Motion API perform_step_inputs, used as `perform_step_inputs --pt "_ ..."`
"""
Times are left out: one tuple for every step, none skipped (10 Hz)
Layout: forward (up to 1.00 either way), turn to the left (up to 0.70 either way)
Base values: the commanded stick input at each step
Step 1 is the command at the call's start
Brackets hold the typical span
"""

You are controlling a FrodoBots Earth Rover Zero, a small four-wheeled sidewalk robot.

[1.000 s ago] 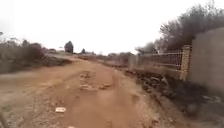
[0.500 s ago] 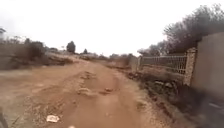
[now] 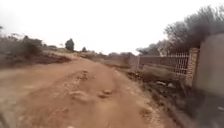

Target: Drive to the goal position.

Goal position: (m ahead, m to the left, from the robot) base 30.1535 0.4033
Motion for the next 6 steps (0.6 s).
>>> perform_step_inputs --pt "0.5 0.0" --pt "0.5 0.0" --pt "0.5 0.0" --pt "0.5 0.0" --pt "0.5 0.0" --pt "0.5 -0.17"
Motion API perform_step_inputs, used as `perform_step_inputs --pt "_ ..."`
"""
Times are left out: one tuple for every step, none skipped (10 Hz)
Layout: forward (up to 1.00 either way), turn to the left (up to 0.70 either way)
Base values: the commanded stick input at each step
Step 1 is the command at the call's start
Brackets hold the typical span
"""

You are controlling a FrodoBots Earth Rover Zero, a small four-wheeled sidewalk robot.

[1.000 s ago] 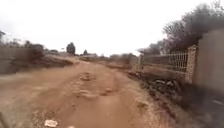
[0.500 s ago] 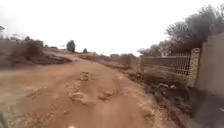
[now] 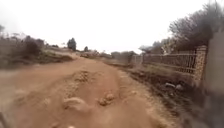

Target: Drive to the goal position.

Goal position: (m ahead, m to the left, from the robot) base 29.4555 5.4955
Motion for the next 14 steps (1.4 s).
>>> perform_step_inputs --pt "0.5 -0.5" --pt "0.5 -0.5" --pt "0.5 -0.5" --pt "0.5 -0.5" --pt "0.5 -0.37" --pt "0.5 0.0" --pt "0.5 0.0" --pt "0.5 0.0" --pt "0.5 0.0" --pt "0.5 0.0" --pt "0.5 0.0" --pt "0.5 0.0" --pt "0.5 0.0" --pt "0.5 0.0"
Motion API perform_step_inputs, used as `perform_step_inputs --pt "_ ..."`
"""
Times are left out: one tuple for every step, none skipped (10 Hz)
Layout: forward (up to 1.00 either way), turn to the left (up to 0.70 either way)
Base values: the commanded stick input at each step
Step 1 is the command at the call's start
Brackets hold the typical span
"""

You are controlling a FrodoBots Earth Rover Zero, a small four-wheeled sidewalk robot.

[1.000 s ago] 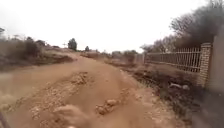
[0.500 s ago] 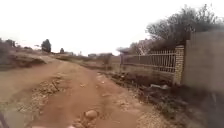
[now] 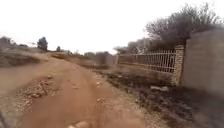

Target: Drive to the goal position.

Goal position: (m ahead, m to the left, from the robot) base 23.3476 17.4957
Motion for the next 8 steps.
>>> perform_step_inputs --pt "0.5 0.0" --pt "0.5 0.0" --pt "0.5 0.0" --pt "0.5 0.0" --pt "0.5 0.28" --pt "0.5 0.5" --pt "0.5 0.12" --pt "0.5 0.0"
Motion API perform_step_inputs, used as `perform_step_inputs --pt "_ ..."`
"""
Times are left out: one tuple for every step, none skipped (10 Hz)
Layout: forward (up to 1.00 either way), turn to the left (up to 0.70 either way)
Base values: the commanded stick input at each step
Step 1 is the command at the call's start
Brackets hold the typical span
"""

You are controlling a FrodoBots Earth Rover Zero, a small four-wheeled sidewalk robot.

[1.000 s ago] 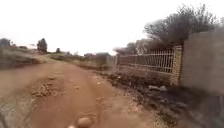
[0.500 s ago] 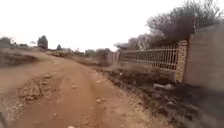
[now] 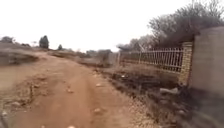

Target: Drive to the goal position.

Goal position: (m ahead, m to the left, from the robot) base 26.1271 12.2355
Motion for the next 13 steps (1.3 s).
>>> perform_step_inputs --pt "0.5 0.09" --pt "0.5 0.5" --pt "0.5 0.41" --pt "0.5 0.0" --pt "0.5 0.46" --pt "0.5 0.42" --pt "0.5 0.04" --pt "0.5 0.0" --pt "0.5 0.5" --pt "0.5 0.12" --pt "0.5 0.03" --pt "0.5 0.0" --pt "0.5 0.0"
